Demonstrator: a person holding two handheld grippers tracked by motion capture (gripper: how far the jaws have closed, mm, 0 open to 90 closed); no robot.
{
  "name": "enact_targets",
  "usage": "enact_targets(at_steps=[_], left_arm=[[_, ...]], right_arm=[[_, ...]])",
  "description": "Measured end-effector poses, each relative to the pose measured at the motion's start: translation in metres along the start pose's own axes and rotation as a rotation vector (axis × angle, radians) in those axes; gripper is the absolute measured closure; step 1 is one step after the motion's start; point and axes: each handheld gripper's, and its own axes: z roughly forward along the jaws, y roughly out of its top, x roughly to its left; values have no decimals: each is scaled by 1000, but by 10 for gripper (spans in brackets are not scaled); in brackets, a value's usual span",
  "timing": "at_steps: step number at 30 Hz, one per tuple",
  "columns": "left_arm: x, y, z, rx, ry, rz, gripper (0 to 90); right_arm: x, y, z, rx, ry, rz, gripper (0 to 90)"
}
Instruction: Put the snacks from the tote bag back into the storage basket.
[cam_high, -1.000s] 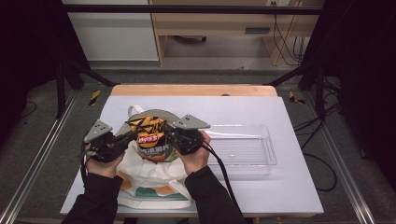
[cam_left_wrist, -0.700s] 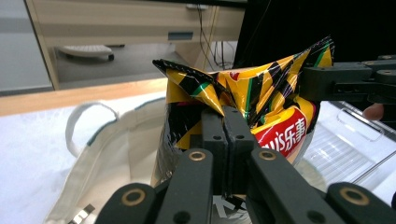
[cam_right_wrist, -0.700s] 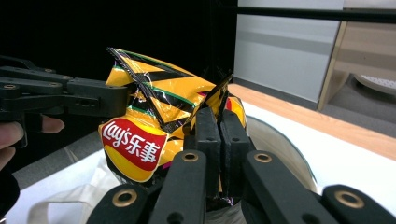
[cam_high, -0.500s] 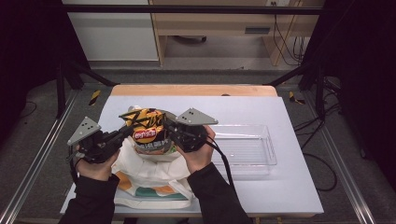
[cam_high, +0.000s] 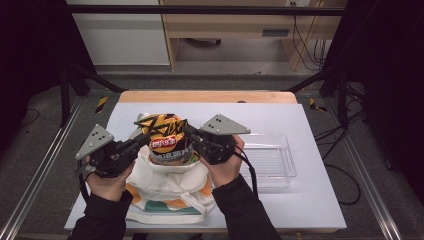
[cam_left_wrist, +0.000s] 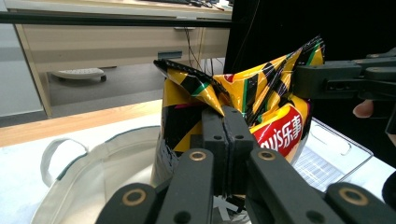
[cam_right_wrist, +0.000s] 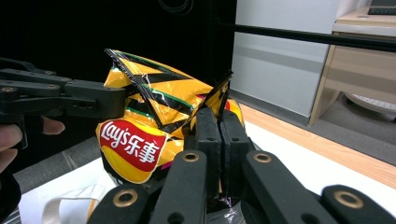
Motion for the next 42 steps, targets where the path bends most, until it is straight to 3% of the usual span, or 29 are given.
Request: enact_targets(at_steps=[11, 20, 27, 35, 42], left_arm=[[-19, 20, 10, -19, -12, 25, 899], [-31, 36, 6, -29, -5, 51, 900], [-33, 41, 7, -42, -27, 38, 900], [-44, 42, 29, -33, -52, 38, 900], [-62, 45, 50, -41, -80, 51, 900]], right_arm=[[-11, 11, -22, -12, -34, -6, 891], [-16, 19, -35, -49, -16, 15, 894], [-13, 32, -42, -56, -32, -22, 895], [-28, 29, -54, -46, -73, -14, 895], [-44, 28, -72, -47, -119, -6, 895]])
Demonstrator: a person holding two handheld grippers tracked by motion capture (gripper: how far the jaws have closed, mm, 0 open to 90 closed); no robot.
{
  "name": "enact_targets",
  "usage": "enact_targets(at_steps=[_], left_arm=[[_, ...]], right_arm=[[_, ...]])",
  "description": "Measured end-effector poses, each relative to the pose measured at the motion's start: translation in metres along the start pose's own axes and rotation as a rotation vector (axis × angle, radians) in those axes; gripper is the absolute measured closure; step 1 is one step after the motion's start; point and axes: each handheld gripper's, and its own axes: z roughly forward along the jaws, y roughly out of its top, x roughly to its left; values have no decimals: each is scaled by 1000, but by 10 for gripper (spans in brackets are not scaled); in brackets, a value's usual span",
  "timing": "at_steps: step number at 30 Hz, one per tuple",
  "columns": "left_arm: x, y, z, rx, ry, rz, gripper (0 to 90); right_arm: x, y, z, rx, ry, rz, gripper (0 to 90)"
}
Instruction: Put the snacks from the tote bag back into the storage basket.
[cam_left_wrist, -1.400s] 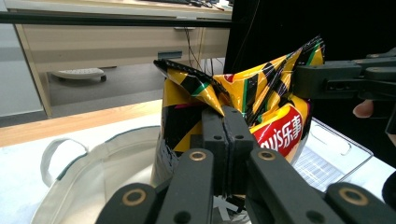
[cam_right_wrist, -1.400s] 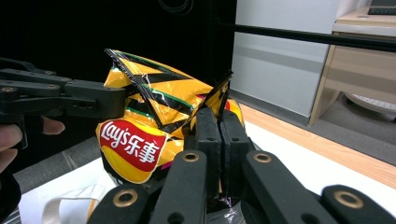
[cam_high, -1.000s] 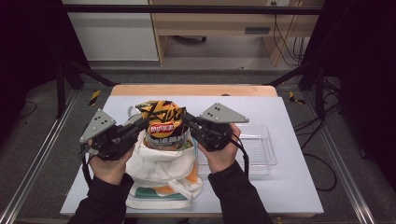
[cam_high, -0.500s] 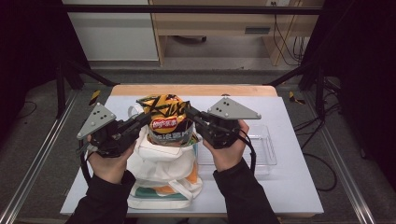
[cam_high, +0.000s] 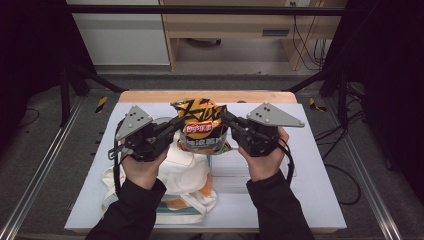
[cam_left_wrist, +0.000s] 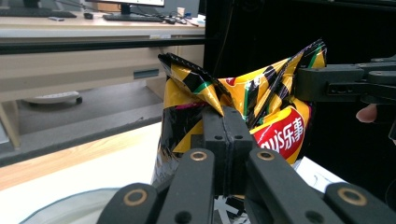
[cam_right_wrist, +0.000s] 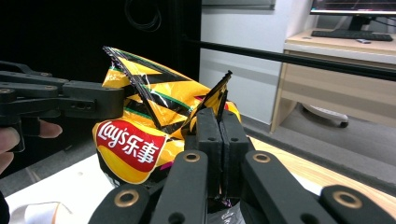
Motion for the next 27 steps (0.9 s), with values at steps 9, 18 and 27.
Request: enact_targets(at_steps=[9, 18, 27], left_arm=[[-16, -5, 27, 17, -30, 17, 899], [-26, -11, 49, 28, -49, 28, 898], [-33, -17, 72, 48, -63, 32, 898]], right_arm=[[-21, -10, -17, 8, -48, 8, 896], [-38, -21, -27, 10, -78, 27, 896], [-56, -32, -33, 17, -108, 46, 896]])
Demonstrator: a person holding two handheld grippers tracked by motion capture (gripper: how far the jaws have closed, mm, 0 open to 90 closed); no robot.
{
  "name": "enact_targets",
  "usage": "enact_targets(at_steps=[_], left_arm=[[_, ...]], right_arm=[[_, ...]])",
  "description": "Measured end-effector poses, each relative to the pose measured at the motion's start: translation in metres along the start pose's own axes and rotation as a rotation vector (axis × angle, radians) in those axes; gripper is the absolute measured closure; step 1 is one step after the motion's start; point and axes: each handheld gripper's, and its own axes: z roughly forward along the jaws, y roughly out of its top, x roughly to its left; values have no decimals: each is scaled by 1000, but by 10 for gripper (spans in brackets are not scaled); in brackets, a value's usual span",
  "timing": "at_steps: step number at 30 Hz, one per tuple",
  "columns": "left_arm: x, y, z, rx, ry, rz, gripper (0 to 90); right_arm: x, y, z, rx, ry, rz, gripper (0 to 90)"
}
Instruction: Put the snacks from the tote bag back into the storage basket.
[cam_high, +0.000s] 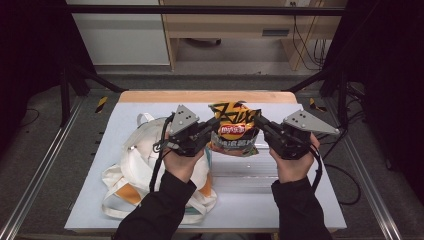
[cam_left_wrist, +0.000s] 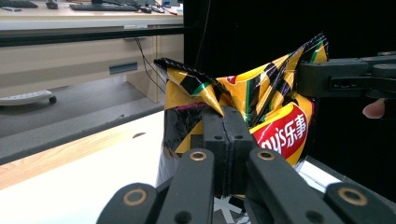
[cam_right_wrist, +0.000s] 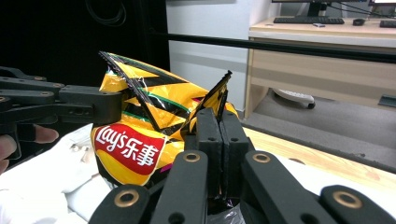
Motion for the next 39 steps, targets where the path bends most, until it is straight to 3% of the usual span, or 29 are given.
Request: enact_targets(at_steps=[16, 30, 39], left_arm=[[1, -19, 31, 55, 4, -5, 896], [13, -45, 44, 115, 27, -48, 894], [7, -46, 46, 116, 25, -48, 890]], right_arm=[[-24, -23, 13, 61, -32, 31, 895], [-27, -45, 40, 139, -54, 25, 891], [-31, -48, 41, 143, -68, 40, 889]])
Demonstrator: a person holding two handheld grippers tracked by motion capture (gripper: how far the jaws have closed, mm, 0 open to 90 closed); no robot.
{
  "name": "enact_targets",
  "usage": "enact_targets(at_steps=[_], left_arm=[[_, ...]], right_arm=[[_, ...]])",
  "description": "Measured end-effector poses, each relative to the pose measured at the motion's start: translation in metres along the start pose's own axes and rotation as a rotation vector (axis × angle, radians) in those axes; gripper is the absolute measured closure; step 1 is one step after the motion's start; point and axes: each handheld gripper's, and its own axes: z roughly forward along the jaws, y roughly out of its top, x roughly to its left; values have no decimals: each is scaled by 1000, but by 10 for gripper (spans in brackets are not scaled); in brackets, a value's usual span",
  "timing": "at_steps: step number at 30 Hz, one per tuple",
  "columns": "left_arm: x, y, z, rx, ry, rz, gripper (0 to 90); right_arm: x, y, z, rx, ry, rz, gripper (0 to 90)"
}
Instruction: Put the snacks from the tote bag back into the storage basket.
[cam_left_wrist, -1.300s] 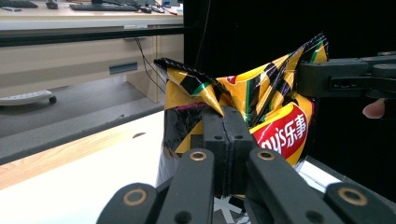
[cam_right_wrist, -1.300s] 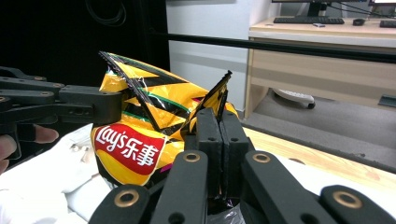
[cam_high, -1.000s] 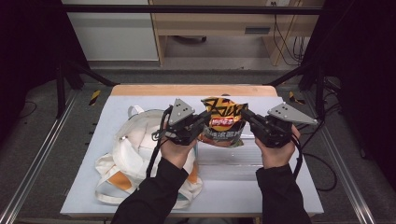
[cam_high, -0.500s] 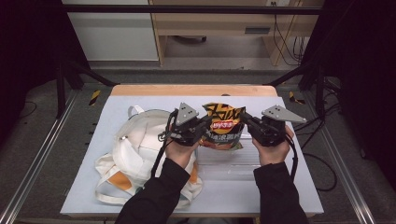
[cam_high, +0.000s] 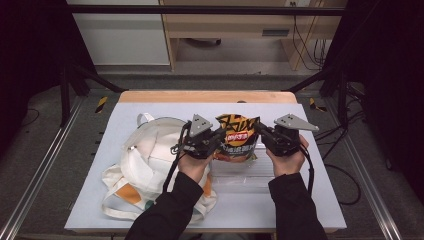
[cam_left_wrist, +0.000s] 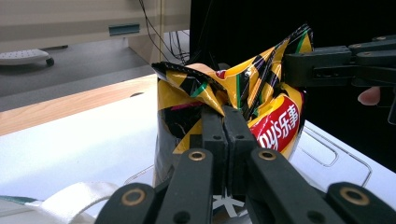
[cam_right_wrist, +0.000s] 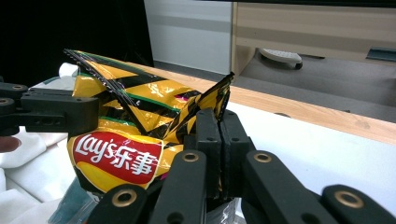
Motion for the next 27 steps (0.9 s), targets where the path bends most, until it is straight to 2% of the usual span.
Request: enact_targets(at_steps=[5, 15, 21, 27], left_arm=[[-1, 0, 4, 8, 2, 2, 890], [3, -9, 11, 44, 10, -10, 886], [4, -11, 13, 56, 21, -8, 875], [6, -12, 16, 50, 41, -7, 815]], right_arm=[[-1, 1, -3, 4, -8, 1, 891], [-2, -7, 9, 42, -25, -11, 887], [-3, -11, 13, 38, -24, -4, 876], [0, -12, 18, 20, -56, -21, 758]])
